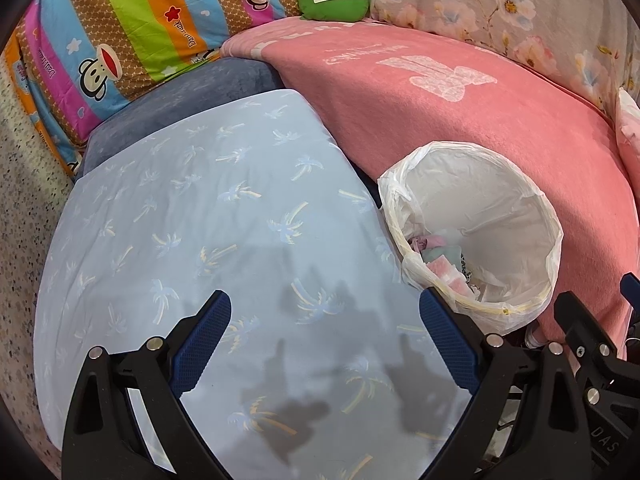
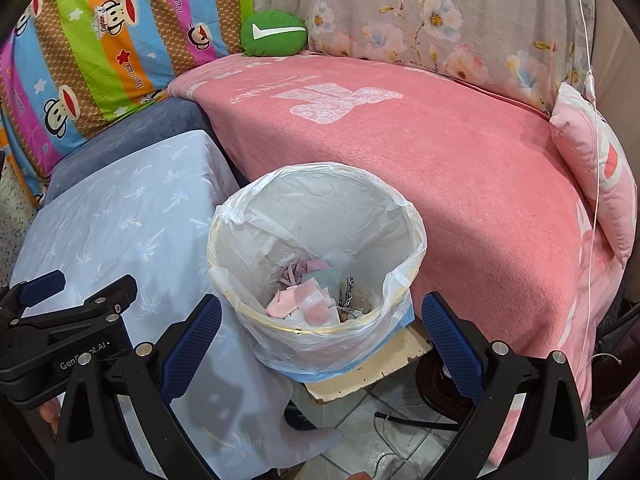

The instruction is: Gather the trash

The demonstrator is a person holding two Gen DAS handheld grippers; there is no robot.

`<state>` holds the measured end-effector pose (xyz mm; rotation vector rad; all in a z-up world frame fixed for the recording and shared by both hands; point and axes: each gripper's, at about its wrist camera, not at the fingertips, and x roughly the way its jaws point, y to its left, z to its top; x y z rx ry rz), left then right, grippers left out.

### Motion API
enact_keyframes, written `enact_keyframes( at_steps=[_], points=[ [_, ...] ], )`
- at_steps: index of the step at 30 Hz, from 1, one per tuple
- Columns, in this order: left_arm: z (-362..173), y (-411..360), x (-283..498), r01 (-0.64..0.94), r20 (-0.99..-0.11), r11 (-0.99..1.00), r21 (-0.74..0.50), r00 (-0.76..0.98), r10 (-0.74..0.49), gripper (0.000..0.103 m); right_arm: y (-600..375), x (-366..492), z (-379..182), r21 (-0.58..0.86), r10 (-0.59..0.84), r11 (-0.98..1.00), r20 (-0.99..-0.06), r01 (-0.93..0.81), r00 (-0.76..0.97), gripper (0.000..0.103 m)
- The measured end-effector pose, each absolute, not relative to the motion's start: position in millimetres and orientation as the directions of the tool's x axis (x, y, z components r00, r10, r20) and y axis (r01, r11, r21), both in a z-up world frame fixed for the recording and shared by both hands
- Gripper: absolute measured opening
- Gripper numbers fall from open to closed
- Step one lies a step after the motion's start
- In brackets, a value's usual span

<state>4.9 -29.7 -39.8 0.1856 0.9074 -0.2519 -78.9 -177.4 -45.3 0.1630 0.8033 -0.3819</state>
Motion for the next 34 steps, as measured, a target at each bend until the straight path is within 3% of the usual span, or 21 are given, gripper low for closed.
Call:
enact_keyframes(
  at_steps=[34],
  points=[
    [-47,-52,11,0.354,-0.822,0.934,0.048,0.545,-0.165,0.091,-197,-74,-47,0.013,-0.276,0.909,-0.729,0.416,0.626,0.098]
  ],
)
